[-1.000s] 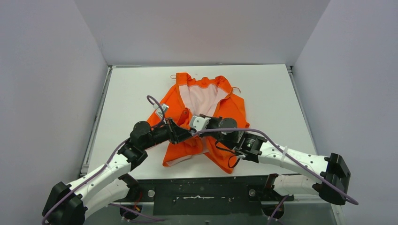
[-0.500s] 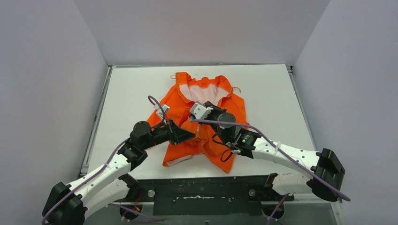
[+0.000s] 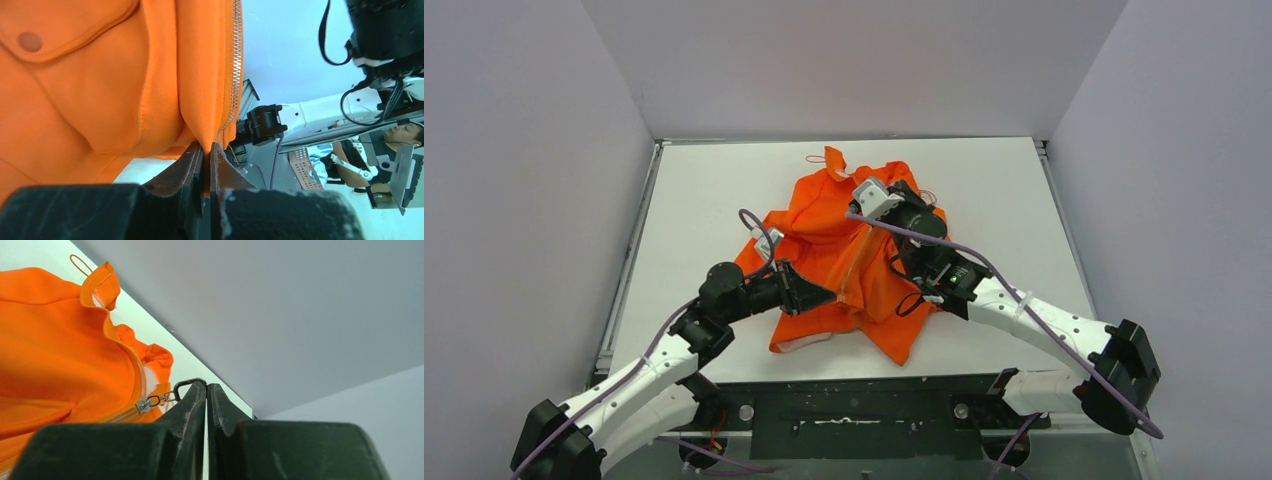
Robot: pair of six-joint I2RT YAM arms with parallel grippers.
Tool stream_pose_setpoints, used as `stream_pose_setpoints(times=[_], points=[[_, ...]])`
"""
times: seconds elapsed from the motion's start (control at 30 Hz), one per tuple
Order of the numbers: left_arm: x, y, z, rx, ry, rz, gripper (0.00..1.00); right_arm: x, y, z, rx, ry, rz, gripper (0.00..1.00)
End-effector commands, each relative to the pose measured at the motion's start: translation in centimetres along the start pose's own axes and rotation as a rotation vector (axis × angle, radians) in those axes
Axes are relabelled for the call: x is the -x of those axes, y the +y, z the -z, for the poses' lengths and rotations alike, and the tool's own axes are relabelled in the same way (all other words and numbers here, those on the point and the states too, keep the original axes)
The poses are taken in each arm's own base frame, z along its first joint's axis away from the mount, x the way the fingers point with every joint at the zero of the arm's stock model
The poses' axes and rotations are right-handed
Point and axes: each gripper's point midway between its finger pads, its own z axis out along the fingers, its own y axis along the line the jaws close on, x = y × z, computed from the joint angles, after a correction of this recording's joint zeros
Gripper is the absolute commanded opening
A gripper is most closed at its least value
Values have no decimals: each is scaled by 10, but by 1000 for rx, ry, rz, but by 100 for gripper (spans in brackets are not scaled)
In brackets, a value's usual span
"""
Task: Zip up the jacket
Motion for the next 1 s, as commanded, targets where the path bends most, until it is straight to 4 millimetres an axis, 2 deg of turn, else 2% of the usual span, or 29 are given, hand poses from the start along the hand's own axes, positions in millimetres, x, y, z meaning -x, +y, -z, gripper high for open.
stream_pose_setpoints(times=[0.0, 0.4, 0.57, 0.73, 0.97], points=[[-20, 10, 7, 40, 69, 13, 0, 22, -105, 5, -317, -13, -91, 0], [-41, 50, 14, 190, 77, 115, 0, 4, -188, -2, -449, 31, -90, 0], [-43, 64, 20, 259, 57, 146, 0, -17, -223, -9, -506, 75, -97, 0], [-39, 68, 24, 298, 22, 148, 0, -38, -256, -16, -547, 108, -114, 0], [-39, 73, 29, 338, 10, 155, 0, -86, -295, -24, -604, 199, -137, 0]])
